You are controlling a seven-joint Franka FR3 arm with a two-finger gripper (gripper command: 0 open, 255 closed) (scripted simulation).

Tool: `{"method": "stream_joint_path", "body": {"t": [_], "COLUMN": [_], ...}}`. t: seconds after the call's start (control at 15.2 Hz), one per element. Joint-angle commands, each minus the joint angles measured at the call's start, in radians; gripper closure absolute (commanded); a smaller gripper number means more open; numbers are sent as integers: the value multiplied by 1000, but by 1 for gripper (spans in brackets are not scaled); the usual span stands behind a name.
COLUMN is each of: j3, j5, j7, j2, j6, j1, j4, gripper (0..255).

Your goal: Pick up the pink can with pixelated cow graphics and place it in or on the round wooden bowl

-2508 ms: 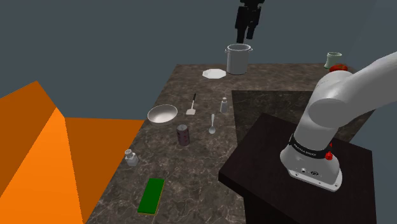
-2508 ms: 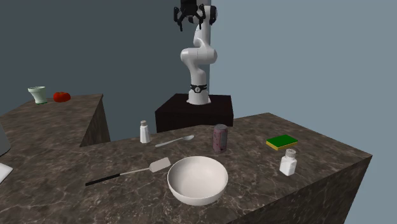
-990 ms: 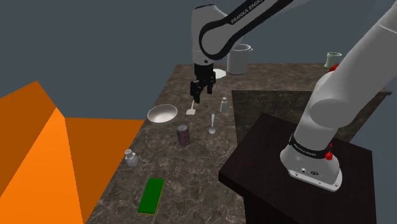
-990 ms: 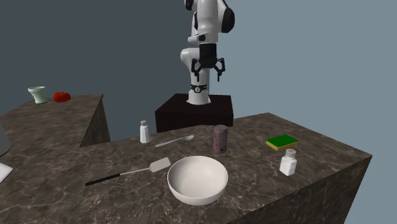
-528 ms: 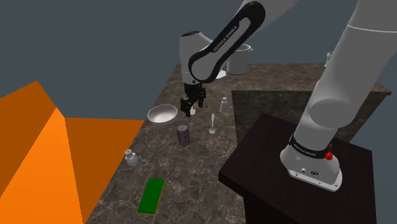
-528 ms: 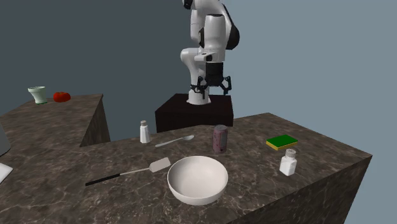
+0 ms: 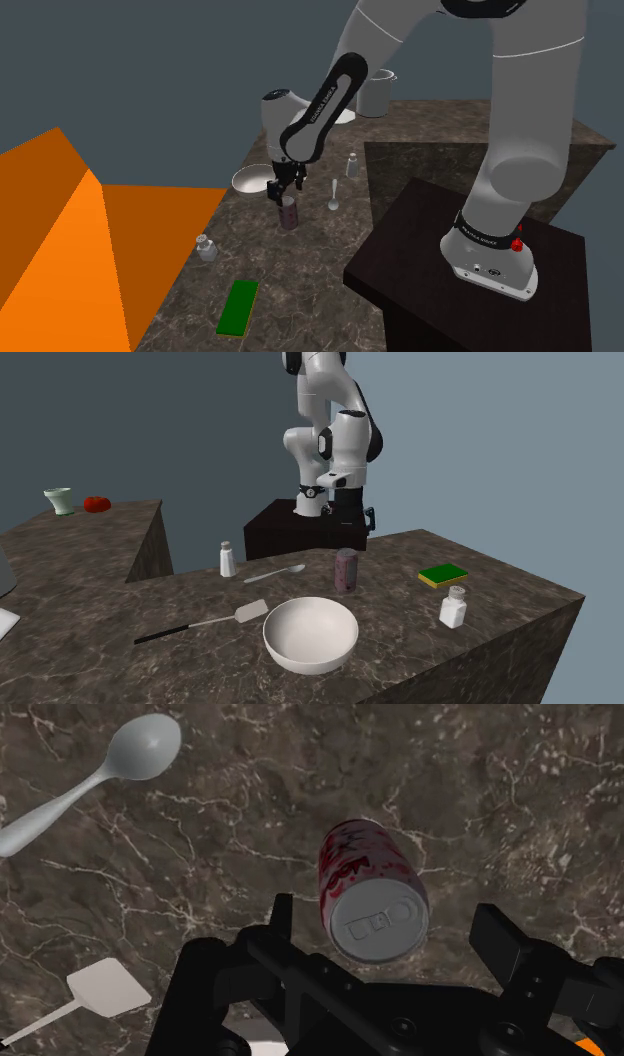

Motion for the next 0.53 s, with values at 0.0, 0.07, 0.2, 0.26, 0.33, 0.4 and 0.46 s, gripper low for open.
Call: {"method": "stream_joint_path", "body": {"t": [0.0, 0.07, 0.2, 0.26, 0.33, 0.4, 0.46], "j3": [-14, -19, -27, -31, -35, -40, -42], "j5": [-28, -34, -45, -50, -56, -61, -64], "j7": [26, 30, 38, 42, 46, 50, 52], "j2": [58, 70, 95, 108, 120, 133, 140], "j6": [33, 43, 65, 75, 85, 96, 102], "j1": [15, 19, 25, 28, 31, 34, 36], "j4": [22, 23, 26, 28, 30, 33, 34], "gripper": [0, 0, 0, 0, 0, 0, 0]}}
